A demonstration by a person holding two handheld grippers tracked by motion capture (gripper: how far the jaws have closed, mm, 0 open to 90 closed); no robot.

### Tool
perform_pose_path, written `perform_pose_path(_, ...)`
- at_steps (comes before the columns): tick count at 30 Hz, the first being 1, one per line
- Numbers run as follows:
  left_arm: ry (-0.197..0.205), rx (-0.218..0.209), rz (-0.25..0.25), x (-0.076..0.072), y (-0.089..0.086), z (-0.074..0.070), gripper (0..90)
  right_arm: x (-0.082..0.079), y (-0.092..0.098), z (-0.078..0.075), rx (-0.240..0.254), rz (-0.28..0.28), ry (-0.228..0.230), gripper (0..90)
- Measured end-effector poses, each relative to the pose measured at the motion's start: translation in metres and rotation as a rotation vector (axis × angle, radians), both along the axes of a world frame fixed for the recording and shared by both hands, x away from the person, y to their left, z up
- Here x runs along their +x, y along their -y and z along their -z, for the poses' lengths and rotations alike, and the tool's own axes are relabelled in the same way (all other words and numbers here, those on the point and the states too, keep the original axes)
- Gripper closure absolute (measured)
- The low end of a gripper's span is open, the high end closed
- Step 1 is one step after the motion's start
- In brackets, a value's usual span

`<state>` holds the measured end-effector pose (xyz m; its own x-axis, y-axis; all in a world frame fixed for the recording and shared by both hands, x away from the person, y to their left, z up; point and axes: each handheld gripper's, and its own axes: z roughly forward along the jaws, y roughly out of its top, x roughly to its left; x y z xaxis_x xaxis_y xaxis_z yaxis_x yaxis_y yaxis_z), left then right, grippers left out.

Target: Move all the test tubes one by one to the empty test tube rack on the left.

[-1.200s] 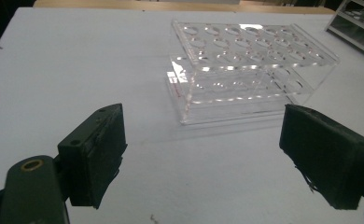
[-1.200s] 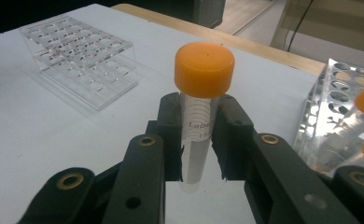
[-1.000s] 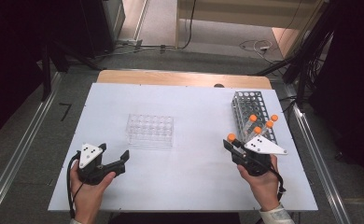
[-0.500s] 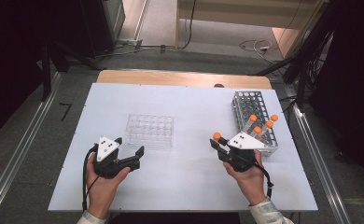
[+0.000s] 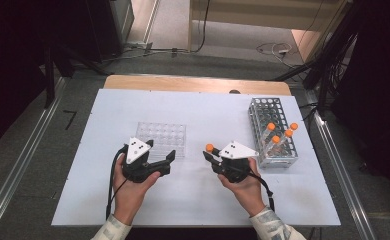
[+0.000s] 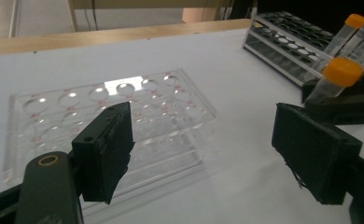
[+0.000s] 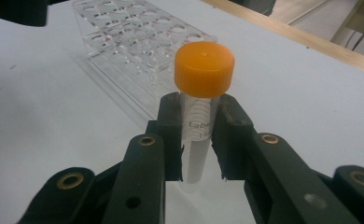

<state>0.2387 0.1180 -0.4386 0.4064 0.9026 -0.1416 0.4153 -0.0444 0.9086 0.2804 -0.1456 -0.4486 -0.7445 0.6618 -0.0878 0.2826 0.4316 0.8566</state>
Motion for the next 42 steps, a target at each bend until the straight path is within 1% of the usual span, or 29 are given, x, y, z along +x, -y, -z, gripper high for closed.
perform_pose_path(2, 0.007, 0.000, 0.021, 0.002, 0.008, -0.004, 21.2, 0.000, -0.003, 0.000, -0.001, -0.004, -0.001, 72.0)
perform_pose_path(3, 0.007, 0.001, 0.032, 0.003, 0.012, -0.005, 21.9, 0.001, -0.010, 0.002, -0.002, -0.019, -0.002, 72.0)
perform_pose_path(5, 0.008, 0.007, 0.045, 0.005, 0.019, -0.007, 22.1, 0.001, -0.012, 0.002, -0.003, -0.028, 0.002, 72.0)
perform_pose_path(6, 0.010, 0.011, 0.052, 0.007, 0.022, -0.007, 23.7, 0.001, -0.017, 0.003, -0.002, -0.036, -0.002, 72.0)
perform_pose_path(7, 0.006, 0.011, 0.062, 0.008, 0.024, -0.008, 23.7, 0.001, -0.017, 0.003, -0.002, -0.036, -0.002, 72.0)
perform_pose_path(11, 0.000, -0.002, 0.099, 0.010, 0.034, -0.008, 30.8, 0.001, -0.025, 0.003, 0.003, -0.056, -0.001, 72.0)
perform_pose_path(12, -0.001, -0.002, 0.108, 0.010, 0.035, -0.009, 30.8, 0.001, -0.025, 0.003, 0.003, -0.056, -0.001, 72.0)
perform_pose_path(14, -0.005, -0.008, 0.126, 0.010, 0.038, -0.009, 33.9, 0.001, -0.028, 0.003, 0.006, -0.059, -0.007, 72.0)
perform_pose_path(15, -0.003, -0.009, 0.130, 0.010, 0.040, -0.010, 34.1, 0.001, -0.029, 0.003, 0.004, -0.062, -0.003, 72.0)
perform_pose_path(16, 0.001, -0.008, 0.131, 0.010, 0.041, -0.010, 35.9, 0.001, -0.031, 0.005, 0.004, -0.066, -0.010, 72.0)
perform_pose_path(18, 0.008, -0.001, 0.137, 0.010, 0.043, -0.011, 36.6, 0.001, -0.032, 0.005, 0.002, -0.068, -0.008, 72.0)
perform_pose_path(20, 0.012, 0.001, 0.138, 0.011, 0.045, -0.011, 39.2, 0.001, -0.033, 0.005, 0.005, -0.074, -0.010, 72.0)
perform_pose_path(24, -0.002, -0.005, 0.150, 0.013, 0.047, -0.011, 46.3, 0.000, -0.037, 0.004, 0.005, -0.074, -0.007, 72.0)
perform_pose_path(25, -0.001, -0.003, 0.153, 0.013, 0.047, -0.011, 50.9, 0.002, -0.038, 0.005, 0.012, -0.073, -0.012, 72.0)
perform_pose_path(26, -0.001, -0.004, 0.155, 0.013, 0.048, -0.011, 52.0, 0.002, -0.038, 0.005, 0.015, -0.071, -0.017, 72.0)
perform_pose_path(30, 0.000, -0.012, 0.161, 0.013, 0.049, -0.011, 52.6, 0.003, -0.039, 0.006, 0.009, -0.072, -0.020, 72.0)
perform_pose_path(33, -0.005, -0.007, 0.173, 0.013, 0.053, -0.009, 52.7, 0.002, -0.040, 0.006, 0.012, -0.076, -0.017, 72.0)
perform_pose_path(36, -0.007, -0.004, 0.178, 0.015, 0.055, -0.008, 55.0, 0.002, -0.040, 0.005, 0.014, -0.082, -0.015, 72.0)
perform_pose_path(37, -0.011, 0.002, 0.182, 0.015, 0.056, -0.007, 59.6, 0.001, -0.041, 0.004, 0.015, -0.080, -0.017, 72.0)
perform_pose_path(39, -0.011, -0.009, 0.189, 0.017, 0.055, -0.006, 67.1, 0.000, -0.041, 0.004, 0.018, -0.080, -0.016, 72.0)
perform_pose_path(40, -0.008, -0.013, 0.187, 0.017, 0.055, -0.005, 67.1, 0.000, -0.041, 0.004, 0.018, -0.080, -0.016, 72.0)
perform_pose_path(41, -0.004, -0.009, 0.188, 0.017, 0.055, -0.005, 69.3, 0.001, -0.040, 0.004, 0.020, -0.080, -0.018, 72.0)
perform_pose_path(42, 0.004, -0.006, 0.190, 0.017, 0.055, -0.005, 69.5, 0.001, -0.040, 0.004, 0.020, -0.081, -0.017, 72.0)
